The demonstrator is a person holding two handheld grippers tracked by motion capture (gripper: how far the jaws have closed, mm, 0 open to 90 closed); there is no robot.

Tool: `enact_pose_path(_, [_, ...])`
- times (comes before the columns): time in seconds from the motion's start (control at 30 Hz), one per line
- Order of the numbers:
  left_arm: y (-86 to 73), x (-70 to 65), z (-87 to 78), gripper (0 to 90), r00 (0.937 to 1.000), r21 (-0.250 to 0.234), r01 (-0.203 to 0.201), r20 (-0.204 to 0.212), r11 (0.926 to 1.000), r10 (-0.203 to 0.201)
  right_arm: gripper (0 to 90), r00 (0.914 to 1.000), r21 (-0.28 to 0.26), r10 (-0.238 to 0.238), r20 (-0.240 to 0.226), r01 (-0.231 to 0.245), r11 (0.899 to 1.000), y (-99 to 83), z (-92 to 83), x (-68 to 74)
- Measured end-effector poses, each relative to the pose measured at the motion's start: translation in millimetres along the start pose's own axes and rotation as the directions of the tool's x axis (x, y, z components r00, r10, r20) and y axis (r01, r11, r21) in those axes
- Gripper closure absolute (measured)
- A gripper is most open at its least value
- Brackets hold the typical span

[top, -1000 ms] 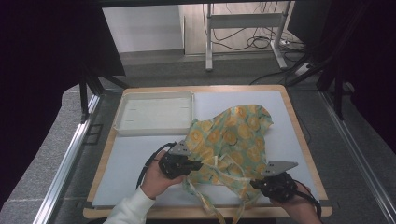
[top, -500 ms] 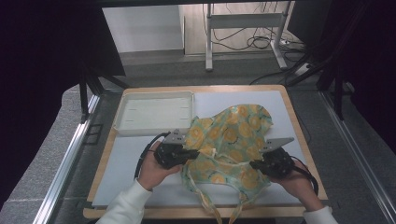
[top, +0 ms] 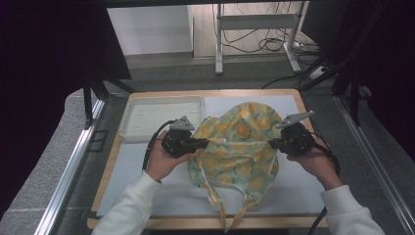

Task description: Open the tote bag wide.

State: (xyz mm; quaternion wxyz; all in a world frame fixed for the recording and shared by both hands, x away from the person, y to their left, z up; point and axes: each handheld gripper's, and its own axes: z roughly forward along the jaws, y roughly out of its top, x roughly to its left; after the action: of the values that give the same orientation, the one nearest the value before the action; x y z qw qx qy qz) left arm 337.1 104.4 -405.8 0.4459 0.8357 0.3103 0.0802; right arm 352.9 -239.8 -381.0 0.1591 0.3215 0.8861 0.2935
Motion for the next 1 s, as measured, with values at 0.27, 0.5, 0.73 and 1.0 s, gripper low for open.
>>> enact_pose_path(0.27, [26.4, 16.1, 7.6, 90.0, 0.9995, -0.008, -0.015, -0.027, 0.9999, 0.015, 88.8, 0.9993, -0.01, 0.034, 0.015, -0.034, 0.999, 19.2, 0.9, -32.0])
enact_pose_path(0.5, [39.1, 28.6, 17.0, 90.0, 0.9993, -0.004, -0.013, -0.034, 0.9999, 0.013, 88.8, 0.9988, -0.019, 0.048, 0.011, -0.048, 0.999, 34.2, 6.8, -57.7])
enact_pose_path(0.73, [44.5, 35.8, 18.5, 90.0, 0.9986, -0.005, 0.0, -0.052, 1.0, 0.0, 88.8, 0.9983, -0.026, 0.053, 0.022, -0.053, 0.998, 45.0, 11.0, -65.2])
enact_pose_path(1.0, [42.9, 46.6, 17.6, 90.0, 0.9968, -0.015, 0.039, -0.068, 0.9991, -0.04, 88.8, 0.9986, -0.04, 0.047, 0.024, -0.046, 0.998, 55.3, 13.3, -63.4])
